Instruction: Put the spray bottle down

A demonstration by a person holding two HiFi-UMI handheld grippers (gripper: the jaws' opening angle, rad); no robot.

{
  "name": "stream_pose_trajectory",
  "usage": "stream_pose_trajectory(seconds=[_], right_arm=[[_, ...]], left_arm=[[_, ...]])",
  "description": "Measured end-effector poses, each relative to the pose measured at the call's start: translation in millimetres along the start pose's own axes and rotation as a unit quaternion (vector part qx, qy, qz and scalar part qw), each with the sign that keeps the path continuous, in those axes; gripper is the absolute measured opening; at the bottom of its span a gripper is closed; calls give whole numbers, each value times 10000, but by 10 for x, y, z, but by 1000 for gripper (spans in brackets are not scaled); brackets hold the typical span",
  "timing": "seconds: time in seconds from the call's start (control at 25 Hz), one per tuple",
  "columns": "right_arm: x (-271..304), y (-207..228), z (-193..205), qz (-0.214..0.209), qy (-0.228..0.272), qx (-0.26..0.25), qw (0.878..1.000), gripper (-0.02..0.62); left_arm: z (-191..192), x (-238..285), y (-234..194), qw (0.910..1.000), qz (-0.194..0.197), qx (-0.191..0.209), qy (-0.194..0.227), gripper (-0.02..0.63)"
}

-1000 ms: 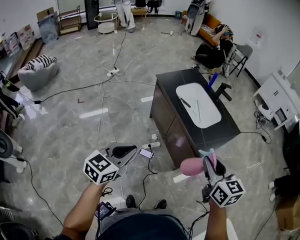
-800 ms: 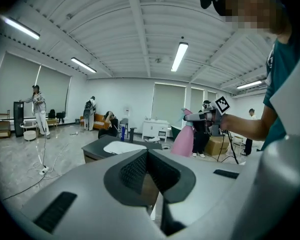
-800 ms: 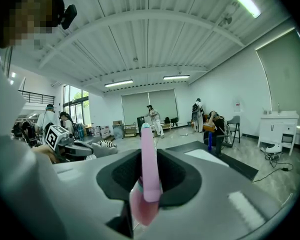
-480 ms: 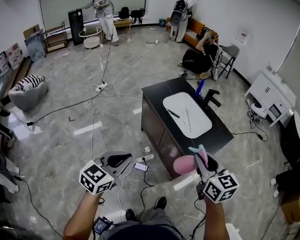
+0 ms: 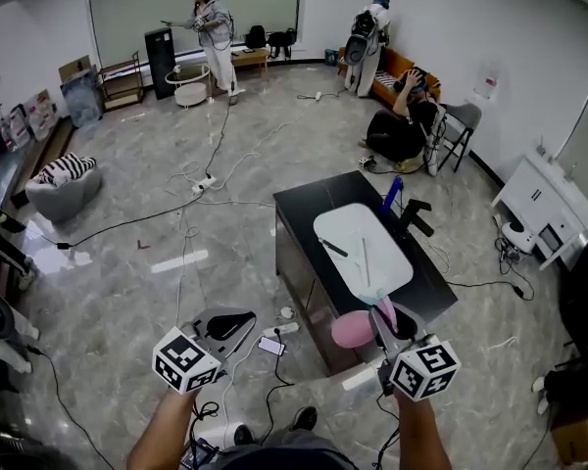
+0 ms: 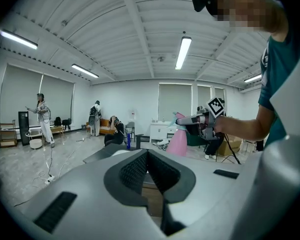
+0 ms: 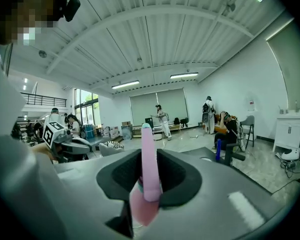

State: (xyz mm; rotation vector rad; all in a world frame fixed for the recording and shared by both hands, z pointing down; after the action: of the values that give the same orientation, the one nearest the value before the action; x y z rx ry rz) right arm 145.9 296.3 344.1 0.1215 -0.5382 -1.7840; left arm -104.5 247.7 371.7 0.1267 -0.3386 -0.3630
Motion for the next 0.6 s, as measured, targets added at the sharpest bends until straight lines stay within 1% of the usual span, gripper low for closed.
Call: stream_pose_trajectory(seconds=[0.32,0.6], right_arm=[[269,410,-242,-353,-129,-45,9993,97],[454,639,-389,-564,-163,-117,9982,97]], left_arm=[[-191,425,-84,9994,-329,16,-58,6],[-298,718,-120,9988,-482,94,-73,5]])
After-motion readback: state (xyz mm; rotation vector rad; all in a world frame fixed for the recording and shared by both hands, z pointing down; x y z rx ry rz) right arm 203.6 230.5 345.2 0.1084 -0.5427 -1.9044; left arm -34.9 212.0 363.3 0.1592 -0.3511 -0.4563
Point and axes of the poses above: the fingertips, and each gripper's own axes: x forward along the fingers, y to its right, z out of its underside, the point moved 2 cm from there along -x, backward along the fingers, and after that the axes turned 14 degrees about x, right-handed, at the moved point
